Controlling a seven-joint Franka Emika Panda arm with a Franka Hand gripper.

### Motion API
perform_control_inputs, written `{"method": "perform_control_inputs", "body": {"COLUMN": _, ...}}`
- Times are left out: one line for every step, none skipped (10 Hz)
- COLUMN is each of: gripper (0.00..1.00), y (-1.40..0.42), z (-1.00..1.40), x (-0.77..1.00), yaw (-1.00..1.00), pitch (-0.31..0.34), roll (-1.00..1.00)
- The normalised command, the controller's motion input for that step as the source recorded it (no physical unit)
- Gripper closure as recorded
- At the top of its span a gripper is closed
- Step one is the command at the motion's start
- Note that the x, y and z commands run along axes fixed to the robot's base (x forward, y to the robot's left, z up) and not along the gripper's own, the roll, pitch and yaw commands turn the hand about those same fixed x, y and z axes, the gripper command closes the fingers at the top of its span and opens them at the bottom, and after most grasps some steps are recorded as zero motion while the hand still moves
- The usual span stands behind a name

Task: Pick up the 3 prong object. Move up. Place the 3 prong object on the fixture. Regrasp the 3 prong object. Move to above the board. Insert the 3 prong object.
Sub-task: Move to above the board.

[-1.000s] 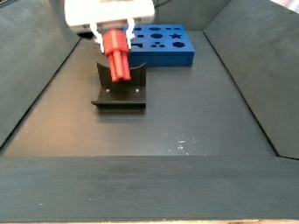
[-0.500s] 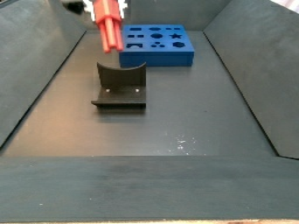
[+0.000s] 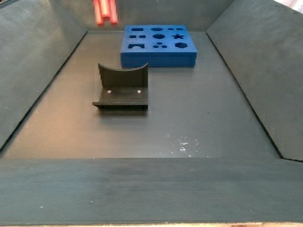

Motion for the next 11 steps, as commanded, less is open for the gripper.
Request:
{"method": "perform_control_inputs", "body": {"gripper": 1.0, "y": -0.17, "z": 1.0, "x": 0.15, "yaw": 0.01, "pitch": 0.139, "roll": 0.05}}
{"method": "perform_control_inputs", "body": {"gripper": 1.0, "y": -0.16, "z": 1.0, "x": 0.16, "yaw": 0.03, "pitch": 0.169, "roll": 0.05}}
{"method": "perform_control_inputs", "body": {"gripper": 1.0, "y": -0.16, "z": 1.0, "x": 0.16, "yaw": 0.05, "pitch": 0.181, "roll": 0.06}}
{"method": "perform_control_inputs", "body": {"gripper": 1.0, "y": -0.15, "z": 1.0, "x": 0.17, "yaw": 0.07, "pitch": 0.194, "roll": 0.06}}
{"method": "perform_control_inputs", "body": {"gripper": 1.0, "y": -0.13, "z": 0.91, "x": 0.16, "yaw": 0.09, "pitch": 0.198, "roll": 0.06}}
{"method": "perform_control_inputs", "body": {"gripper": 1.0, "y": -0.1, "z": 0.7, "x": 0.14, "yaw": 0.11, "pitch": 0.2, "roll": 0.07}}
{"method": "perform_control_inputs", "body": {"gripper": 1.0, "y": -0.08, "z": 0.55, "x": 0.12, "yaw": 0.12, "pitch": 0.197, "roll": 0.07}}
{"method": "perform_control_inputs", "body": {"gripper": 1.0, "y": -0.06, "z": 0.36, "x": 0.11, "yaw": 0.14, "pitch": 0.182, "roll": 0.07}}
{"method": "perform_control_inputs", "body": {"gripper": 1.0, "y": -0.06, "z": 0.27, "x": 0.11, "yaw": 0.14, "pitch": 0.173, "roll": 0.07}}
{"method": "perform_control_inputs", "body": {"gripper": 1.0, "y": -0.87, "z": -0.05, "x": -1.0, "yaw": -0.15, "pitch": -0.106, "roll": -1.0}}
{"method": "perform_control_inputs", "body": {"gripper": 1.0, "y": -0.86, "z": -0.06, "x": -1.0, "yaw": -0.15, "pitch": -0.115, "roll": -1.0}}
